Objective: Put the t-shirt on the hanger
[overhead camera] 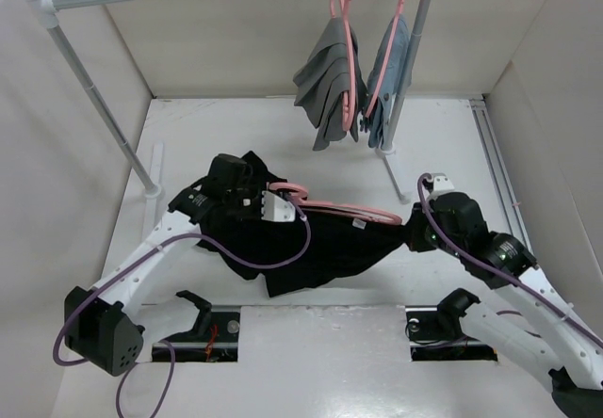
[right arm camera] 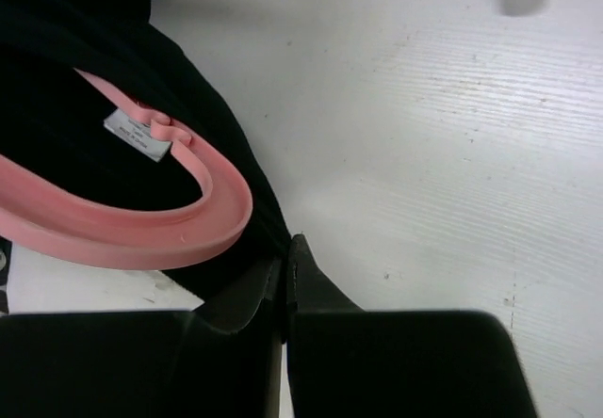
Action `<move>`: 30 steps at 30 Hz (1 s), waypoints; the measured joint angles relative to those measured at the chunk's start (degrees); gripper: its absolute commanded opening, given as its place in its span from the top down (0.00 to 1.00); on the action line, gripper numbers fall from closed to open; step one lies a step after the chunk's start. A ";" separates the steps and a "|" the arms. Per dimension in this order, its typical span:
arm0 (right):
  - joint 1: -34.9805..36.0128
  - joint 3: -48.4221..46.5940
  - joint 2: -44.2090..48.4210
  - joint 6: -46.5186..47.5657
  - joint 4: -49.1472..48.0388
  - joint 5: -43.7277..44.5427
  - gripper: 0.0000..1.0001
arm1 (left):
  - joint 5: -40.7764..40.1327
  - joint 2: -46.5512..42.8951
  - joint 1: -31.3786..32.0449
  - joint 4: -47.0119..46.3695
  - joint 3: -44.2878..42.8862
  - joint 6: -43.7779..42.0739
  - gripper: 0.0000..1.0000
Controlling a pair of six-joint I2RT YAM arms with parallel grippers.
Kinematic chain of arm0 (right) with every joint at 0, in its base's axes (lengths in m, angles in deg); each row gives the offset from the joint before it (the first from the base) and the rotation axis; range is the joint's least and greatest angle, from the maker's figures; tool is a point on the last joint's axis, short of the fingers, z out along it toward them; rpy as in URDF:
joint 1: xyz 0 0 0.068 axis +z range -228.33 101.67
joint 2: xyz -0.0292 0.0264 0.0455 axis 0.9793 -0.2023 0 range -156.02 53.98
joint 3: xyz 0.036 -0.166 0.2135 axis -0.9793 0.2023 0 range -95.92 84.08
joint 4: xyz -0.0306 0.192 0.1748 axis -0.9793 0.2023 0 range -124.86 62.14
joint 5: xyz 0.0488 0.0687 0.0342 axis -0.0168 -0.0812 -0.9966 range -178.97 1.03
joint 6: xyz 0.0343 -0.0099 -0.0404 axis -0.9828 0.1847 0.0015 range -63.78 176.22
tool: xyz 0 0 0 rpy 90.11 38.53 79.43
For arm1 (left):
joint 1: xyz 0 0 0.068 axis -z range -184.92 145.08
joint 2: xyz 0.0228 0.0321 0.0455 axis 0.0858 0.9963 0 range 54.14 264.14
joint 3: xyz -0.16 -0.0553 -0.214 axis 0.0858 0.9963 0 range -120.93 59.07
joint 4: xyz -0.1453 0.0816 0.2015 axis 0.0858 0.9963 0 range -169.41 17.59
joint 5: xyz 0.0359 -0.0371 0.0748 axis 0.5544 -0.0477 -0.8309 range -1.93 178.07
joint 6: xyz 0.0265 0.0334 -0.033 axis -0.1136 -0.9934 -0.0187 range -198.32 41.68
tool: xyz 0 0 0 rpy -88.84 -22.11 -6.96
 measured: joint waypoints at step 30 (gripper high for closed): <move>4.28 -12.96 -13.68 11.96 -0.94 -2.60 1.00 | -8.13 2.25 11.76 7.78 -4.81 3.30 1.00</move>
